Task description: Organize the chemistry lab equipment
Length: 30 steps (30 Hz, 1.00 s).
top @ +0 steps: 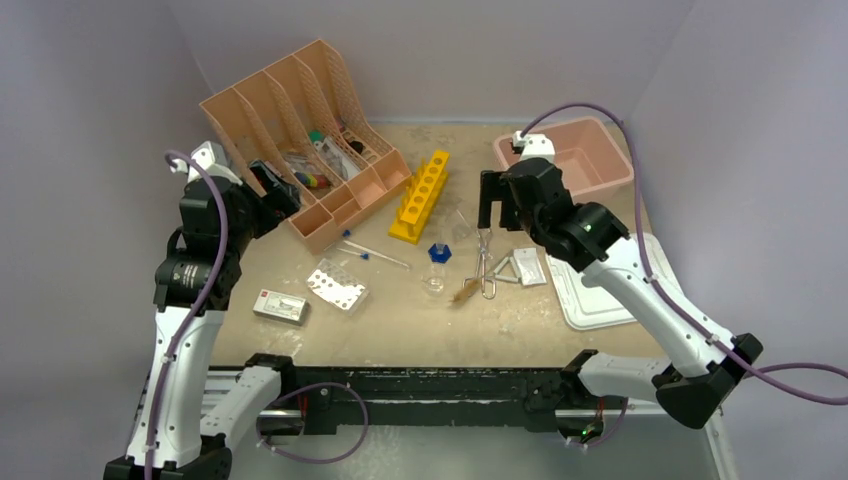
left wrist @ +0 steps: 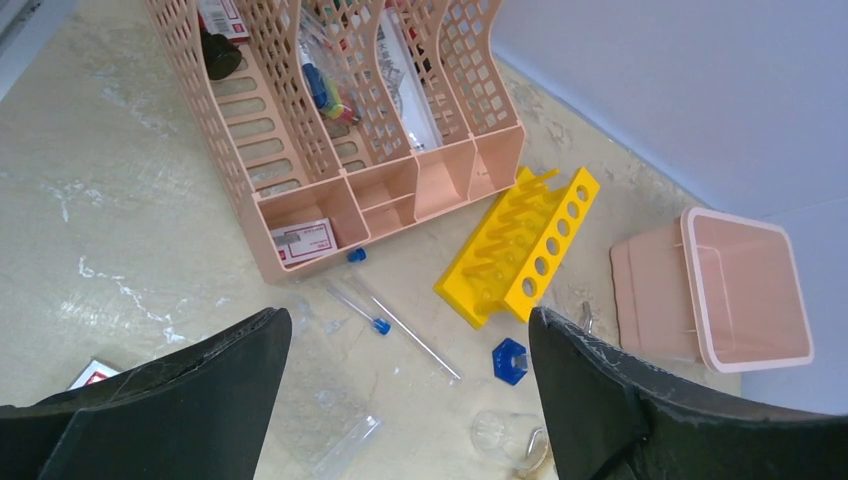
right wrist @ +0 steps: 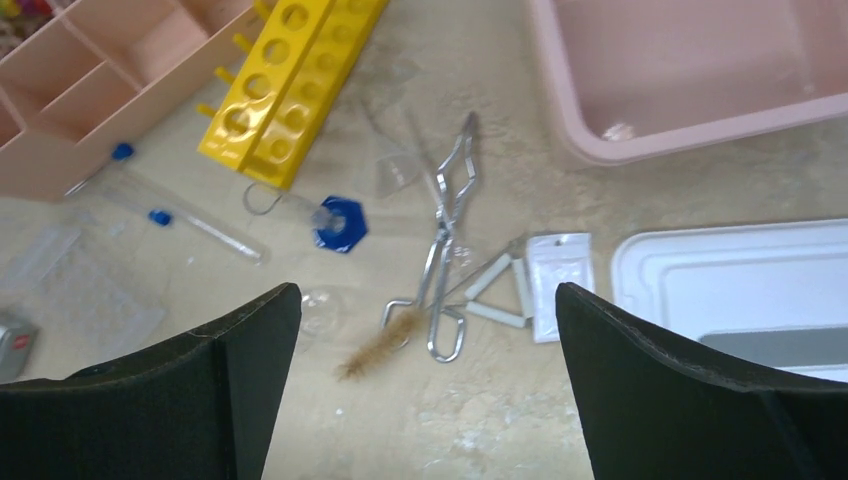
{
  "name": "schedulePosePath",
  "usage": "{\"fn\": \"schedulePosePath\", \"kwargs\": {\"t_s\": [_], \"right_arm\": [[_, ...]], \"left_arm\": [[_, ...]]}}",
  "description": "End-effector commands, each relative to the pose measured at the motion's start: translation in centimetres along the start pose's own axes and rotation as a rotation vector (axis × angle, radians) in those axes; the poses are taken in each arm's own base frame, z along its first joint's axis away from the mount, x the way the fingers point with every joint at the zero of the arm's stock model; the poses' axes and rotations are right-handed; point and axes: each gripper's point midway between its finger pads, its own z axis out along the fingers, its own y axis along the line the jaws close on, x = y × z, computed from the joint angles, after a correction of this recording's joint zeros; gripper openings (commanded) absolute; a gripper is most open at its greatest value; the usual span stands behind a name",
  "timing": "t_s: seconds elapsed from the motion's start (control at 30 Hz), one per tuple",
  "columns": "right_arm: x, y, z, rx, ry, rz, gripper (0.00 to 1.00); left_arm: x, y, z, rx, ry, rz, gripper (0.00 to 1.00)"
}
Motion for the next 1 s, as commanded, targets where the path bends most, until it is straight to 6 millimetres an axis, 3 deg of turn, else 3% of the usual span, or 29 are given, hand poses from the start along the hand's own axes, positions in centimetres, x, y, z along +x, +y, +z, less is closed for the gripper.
{"fn": "schedulePosePath", "kwargs": {"t_s": [0.0, 0.13, 0.23, 0.37, 0.7, 0.83, 0.97], "right_arm": [[1.5, 4.6, 1.0, -0.196, 0.071, 0.082, 0.98], [3.5, 5.8, 2.9, -0.205, 0.134, 0.100, 0.96], [5.7, 6.7, 4.7, -0.223, 0.193, 0.063, 0.92], [6.5, 7.4, 7.1, -0.209, 0.210, 0.005, 0.90], [5.4, 9.4, 10.6, -0.207, 0.180, -0.055, 0.84], [3.1, 9.4, 10.5, -0.194, 0.115, -0.114, 0.79], [0.8, 11.0, 9.6, -0.207, 0.050, -0.224, 0.79]], "left_arm": [[-0.8, -1.4, 0.2, 0.074, -0.048, -0.008, 0.89], [-0.6, -2.0, 0.5, 0.125, -0.051, 0.014, 0.89], [-2.1, -3.1, 0.1, 0.188, -0.142, -0.006, 0.94], [-2.8, -4.3, 0.9, 0.242, -0.172, -0.012, 0.98], [-1.1, -5.0, 4.9, 0.278, -0.124, -0.024, 0.97], [0.6, -3.2, 6.6, 0.194, -0.081, -0.050, 0.94], [1.2, -0.7, 7.4, 0.070, -0.082, -0.072, 0.93]]}}
